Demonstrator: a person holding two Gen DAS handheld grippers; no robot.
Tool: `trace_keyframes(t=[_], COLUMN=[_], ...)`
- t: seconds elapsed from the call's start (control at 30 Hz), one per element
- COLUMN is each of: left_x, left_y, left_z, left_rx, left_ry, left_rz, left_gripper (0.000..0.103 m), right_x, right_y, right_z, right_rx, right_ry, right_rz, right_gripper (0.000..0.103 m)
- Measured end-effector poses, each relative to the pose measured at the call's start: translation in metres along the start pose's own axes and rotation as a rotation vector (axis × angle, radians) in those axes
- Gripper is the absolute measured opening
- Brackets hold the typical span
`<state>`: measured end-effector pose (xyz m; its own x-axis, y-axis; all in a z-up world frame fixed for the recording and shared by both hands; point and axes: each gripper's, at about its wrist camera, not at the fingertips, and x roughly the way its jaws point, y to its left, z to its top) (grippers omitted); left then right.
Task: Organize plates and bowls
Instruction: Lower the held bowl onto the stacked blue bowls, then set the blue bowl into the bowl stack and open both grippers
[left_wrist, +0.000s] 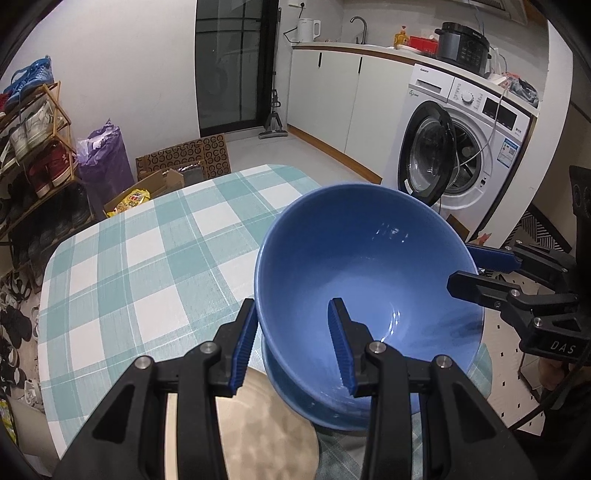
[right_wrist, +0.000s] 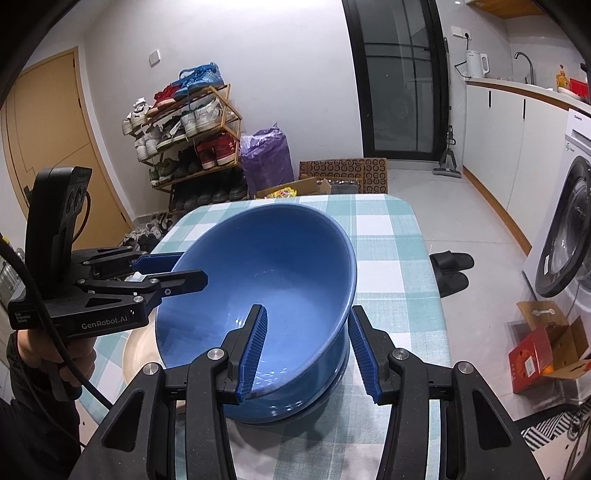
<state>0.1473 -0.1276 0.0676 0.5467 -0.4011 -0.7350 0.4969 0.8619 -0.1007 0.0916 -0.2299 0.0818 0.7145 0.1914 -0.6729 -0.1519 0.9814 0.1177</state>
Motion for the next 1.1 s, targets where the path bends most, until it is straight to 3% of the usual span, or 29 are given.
trace_keyframes(t=[1.1], left_x=[0.021], left_y=[0.008], left_z=[-0.021], left_rx=[-0.009], left_ry=[0.071], left_rz=[0.002], left_gripper=[0.038], right_x=[0.025], right_y=[0.009], right_z=[-0.013], right_rx=[0.000], right_ry=[0.082], right_rz=[0.002], right_gripper=[0.047])
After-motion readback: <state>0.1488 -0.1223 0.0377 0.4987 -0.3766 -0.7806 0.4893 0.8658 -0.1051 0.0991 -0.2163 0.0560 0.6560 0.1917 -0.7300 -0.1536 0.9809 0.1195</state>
